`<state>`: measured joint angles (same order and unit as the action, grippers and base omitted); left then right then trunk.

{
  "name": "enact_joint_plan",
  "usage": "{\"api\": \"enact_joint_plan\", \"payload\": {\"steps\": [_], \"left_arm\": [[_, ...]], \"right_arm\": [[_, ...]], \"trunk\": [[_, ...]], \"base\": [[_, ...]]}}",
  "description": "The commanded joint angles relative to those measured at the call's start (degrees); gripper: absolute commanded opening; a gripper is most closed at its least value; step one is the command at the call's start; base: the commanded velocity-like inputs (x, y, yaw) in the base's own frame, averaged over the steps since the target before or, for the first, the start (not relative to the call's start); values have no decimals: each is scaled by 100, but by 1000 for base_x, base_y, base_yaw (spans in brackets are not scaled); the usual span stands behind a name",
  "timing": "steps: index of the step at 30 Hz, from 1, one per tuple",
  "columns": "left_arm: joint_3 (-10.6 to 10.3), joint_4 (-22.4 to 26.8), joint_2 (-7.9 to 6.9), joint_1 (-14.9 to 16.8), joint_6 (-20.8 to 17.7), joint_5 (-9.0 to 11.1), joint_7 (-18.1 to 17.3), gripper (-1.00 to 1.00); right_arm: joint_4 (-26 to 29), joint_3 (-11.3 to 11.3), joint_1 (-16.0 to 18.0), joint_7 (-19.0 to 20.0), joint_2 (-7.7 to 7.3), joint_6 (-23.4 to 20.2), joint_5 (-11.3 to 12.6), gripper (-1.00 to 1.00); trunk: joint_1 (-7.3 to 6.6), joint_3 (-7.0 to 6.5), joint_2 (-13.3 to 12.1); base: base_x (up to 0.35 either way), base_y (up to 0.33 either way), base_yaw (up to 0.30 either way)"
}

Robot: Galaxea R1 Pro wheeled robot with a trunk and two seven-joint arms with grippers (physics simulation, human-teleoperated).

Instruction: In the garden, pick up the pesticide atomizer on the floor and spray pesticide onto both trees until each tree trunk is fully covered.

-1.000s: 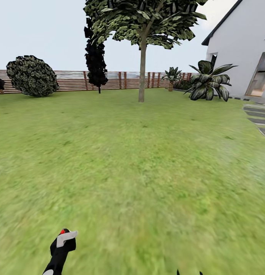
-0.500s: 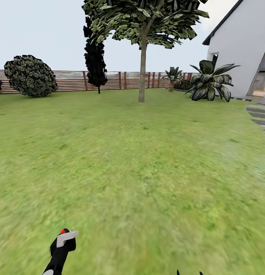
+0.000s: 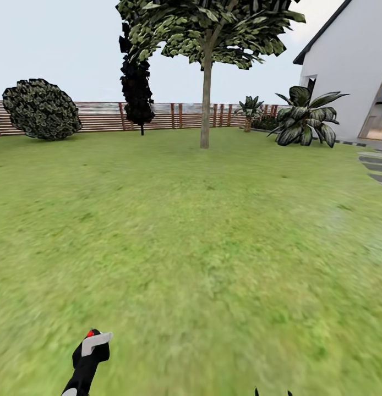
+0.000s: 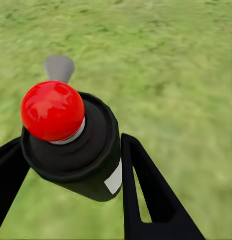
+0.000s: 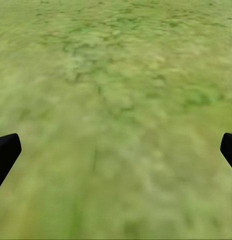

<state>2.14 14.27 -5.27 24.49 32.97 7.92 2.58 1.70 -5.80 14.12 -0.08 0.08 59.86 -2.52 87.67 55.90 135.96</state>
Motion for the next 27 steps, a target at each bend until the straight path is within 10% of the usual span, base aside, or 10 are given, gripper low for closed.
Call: {"api": "enact_joint_plan", "payload": {"steps": [1, 27], "left_arm": [[-3, -3, 0, 3, 17, 25, -3, -100], [-4, -5, 0, 3, 17, 25, -3, -100]], "right_arm": [[-3, -35, 3, -1, 1, 14, -29, 100], [-3, -35, 3, -1, 1, 14, -29, 100]], "trunk": [[2, 5, 2], [2, 5, 2]], "base": [[338, 0, 0], [338, 0, 0]]}}
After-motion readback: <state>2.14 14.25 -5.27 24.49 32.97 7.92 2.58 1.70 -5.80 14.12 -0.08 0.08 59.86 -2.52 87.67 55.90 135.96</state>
